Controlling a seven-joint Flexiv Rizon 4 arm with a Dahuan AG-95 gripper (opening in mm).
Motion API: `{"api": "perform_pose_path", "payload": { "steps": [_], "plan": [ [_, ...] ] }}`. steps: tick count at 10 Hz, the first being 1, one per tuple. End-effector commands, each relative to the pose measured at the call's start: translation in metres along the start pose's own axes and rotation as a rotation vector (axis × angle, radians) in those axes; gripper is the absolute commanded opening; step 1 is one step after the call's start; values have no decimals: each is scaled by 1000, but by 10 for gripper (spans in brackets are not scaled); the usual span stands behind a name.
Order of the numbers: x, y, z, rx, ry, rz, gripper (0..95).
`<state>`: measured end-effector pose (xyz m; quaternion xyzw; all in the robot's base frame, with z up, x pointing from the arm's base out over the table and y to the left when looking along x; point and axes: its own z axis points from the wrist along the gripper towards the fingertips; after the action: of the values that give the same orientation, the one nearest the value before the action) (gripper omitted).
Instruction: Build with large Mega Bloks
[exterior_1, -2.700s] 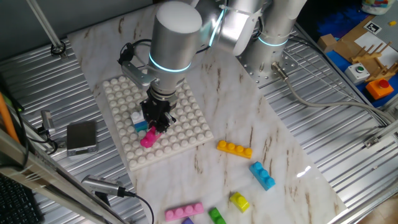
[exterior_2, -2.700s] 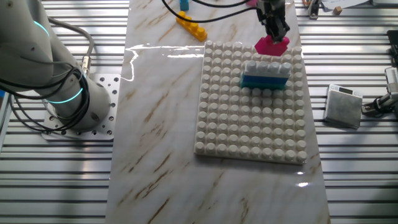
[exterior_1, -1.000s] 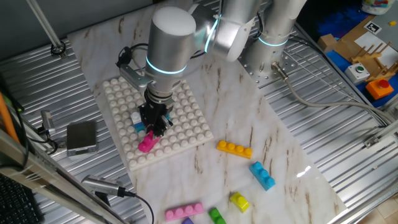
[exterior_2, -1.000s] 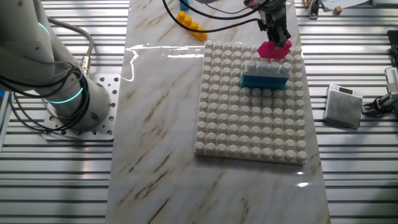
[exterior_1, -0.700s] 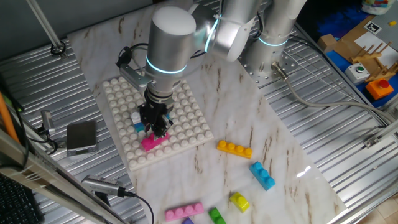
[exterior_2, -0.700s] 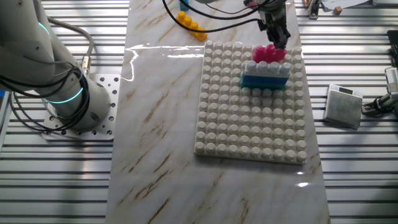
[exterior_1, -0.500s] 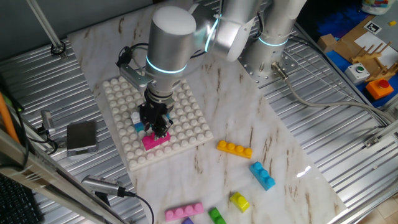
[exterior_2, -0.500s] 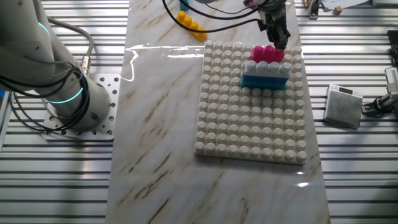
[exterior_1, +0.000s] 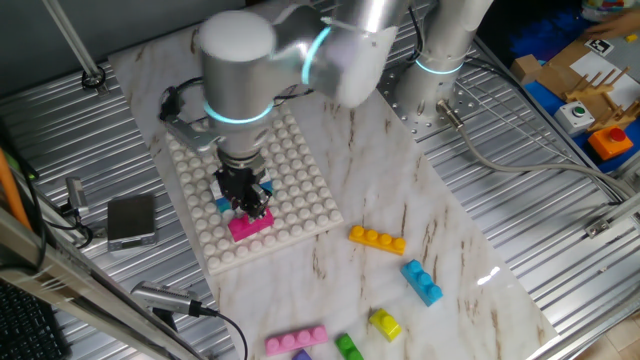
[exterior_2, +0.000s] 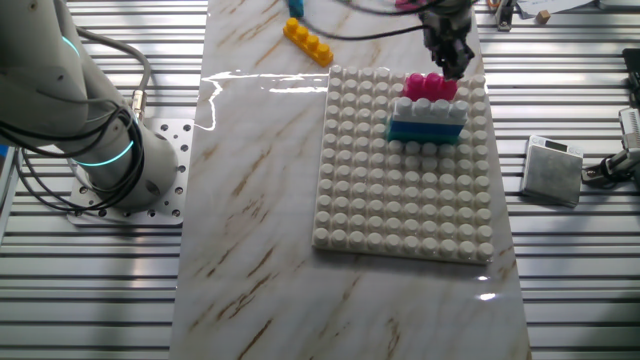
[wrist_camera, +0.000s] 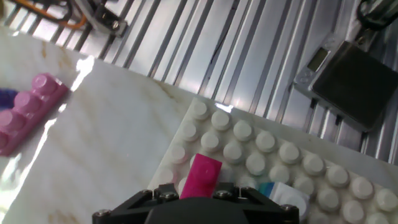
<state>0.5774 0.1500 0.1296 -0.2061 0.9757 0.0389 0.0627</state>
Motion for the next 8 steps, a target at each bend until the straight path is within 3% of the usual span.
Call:
{"api": "perform_pose_path", "payload": {
  "steps": [1, 3, 5, 6, 8],
  "plan": [
    [0, 1, -3, -86, 205, 52, 380],
    [1, -1, -5, -85, 216, 110, 380],
    [2, -4, -7, -74, 203, 152, 380],
    [4, -6, -9, -67, 192, 185, 570],
    [6, -7, -11, -59, 179, 229, 570]
  ]
}}
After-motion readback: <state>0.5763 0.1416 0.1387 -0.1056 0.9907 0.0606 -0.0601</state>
